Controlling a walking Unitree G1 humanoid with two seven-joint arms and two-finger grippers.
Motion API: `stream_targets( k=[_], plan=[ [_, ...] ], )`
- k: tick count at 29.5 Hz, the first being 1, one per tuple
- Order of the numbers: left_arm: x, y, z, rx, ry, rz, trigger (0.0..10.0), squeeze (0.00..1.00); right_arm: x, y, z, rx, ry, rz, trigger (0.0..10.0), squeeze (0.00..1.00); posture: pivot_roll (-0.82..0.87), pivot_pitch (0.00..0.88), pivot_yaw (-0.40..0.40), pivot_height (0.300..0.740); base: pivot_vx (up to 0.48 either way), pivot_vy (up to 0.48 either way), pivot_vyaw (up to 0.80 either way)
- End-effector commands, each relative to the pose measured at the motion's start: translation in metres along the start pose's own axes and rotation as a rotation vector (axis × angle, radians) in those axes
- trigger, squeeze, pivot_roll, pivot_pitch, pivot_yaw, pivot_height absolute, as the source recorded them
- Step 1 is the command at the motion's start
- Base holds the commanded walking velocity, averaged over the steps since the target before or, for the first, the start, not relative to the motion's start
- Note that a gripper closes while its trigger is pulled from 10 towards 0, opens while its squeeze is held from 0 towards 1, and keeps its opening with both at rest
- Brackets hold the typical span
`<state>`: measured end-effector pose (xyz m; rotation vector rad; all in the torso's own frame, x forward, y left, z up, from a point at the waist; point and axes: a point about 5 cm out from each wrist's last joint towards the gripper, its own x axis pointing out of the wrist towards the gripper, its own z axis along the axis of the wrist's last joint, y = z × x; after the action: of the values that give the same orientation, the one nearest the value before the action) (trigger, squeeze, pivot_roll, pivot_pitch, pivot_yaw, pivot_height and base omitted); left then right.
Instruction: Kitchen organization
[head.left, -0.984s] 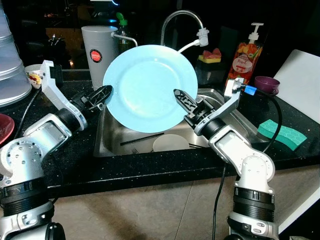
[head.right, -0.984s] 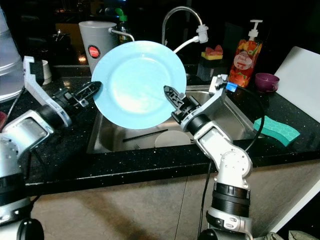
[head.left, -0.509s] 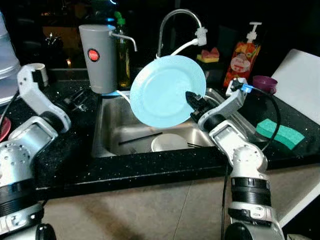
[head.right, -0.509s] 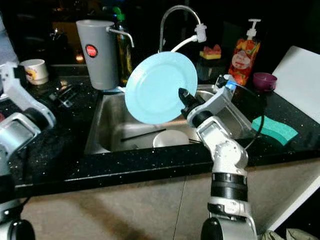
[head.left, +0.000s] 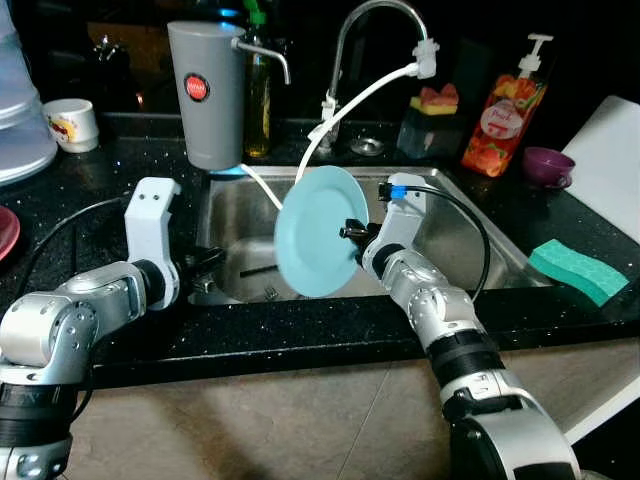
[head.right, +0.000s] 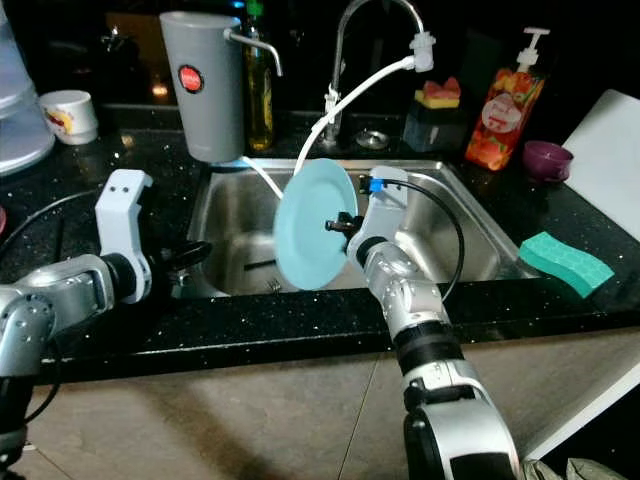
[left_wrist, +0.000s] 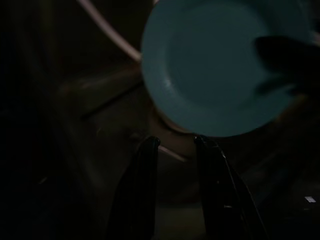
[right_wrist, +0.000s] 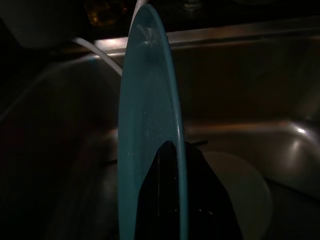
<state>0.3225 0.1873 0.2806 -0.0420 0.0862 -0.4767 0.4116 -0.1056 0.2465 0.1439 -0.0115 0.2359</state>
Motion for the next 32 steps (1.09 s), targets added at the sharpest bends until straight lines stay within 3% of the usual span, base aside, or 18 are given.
stream_targets(
  k=[1,2,5,7,8,10,12,14,18,28,32],
  plan=[
    [-0.001,-0.007,0.005,0.027,-0.025,-0.051,10.0,0.0,0.002,-0.001,0.004,-0.104,-0.024,-0.038,10.0,0.46,0.13,0.189,-0.103,0.74,0.0,0.0,0.0],
    [0.0,-0.008,0.006,0.028,-0.025,-0.052,10.0,0.0,0.002,-0.001,0.004,-0.108,-0.039,-0.033,10.0,1.0,0.14,0.187,-0.101,0.74,0.0,0.0,0.0],
    [0.001,-0.009,0.006,0.031,-0.023,-0.047,10.0,0.0,0.002,-0.002,0.011,-0.058,-0.088,-0.026,10.0,1.0,0.13,0.184,-0.098,0.74,0.0,0.0,0.0],
    [0.001,-0.01,0.006,0.035,-0.025,-0.05,10.0,0.0,0.0,-0.003,0.03,0.004,-0.207,-0.026,10.0,1.0,0.13,0.184,-0.098,0.74,0.0,0.0,0.0],
    [0.001,-0.011,0.006,0.034,-0.032,-0.055,10.0,0.0,-0.003,-0.005,0.044,0.048,-0.289,-0.021,10.0,0.0,0.13,0.174,-0.094,0.74,0.0,0.0,0.0],
    [0.001,-0.012,0.008,0.037,-0.056,-0.067,10.0,0.0,-0.012,-0.009,0.069,0.101,-0.44,-0.01,10.0,0.0,0.13,0.174,-0.094,0.74,0.0,0.0,0.0],
    [0.001,-0.013,0.008,0.038,-0.06,-0.069,10.0,0.0,-0.013,-0.009,0.072,0.103,-0.455,-0.008,10.0,0.0,0.13,0.174,-0.094,0.74,0.0,0.0,0.0],
    [0.001,-0.014,0.009,0.044,-0.075,-0.075,10.0,0.0,-0.017,-0.011,0.077,0.077,-0.485,-0.018,10.0,0.0,0.12,0.165,-0.09,0.74,0.0,0.0,0.0],
    [-0.002,-0.025,0.014,0.064,-0.169,-0.116,10.0,0.0,-0.041,-0.013,0.091,-0.058,-0.596,-0.054,10.0,0.0,0.11,0.152,-0.081,0.74,0.0,0.0,0.0],
    [-0.005,-0.048,0.006,0.121,-0.257,-0.148,10.0,0.0,-0.066,-0.015,0.082,-0.18,-0.637,-0.115,10.0,0.0,0.11,0.147,-0.077,0.74,0.0,0.0,0.0],
    [-0.004,-0.061,0.0,0.083,-0.3,-0.191,10.0,0.0,-0.073,-0.021,0.078,-0.275,-0.626,-0.201,10.0,0.0,0.11,0.148,-0.073,0.74,0.0,0.0,0.0]
  ],
)
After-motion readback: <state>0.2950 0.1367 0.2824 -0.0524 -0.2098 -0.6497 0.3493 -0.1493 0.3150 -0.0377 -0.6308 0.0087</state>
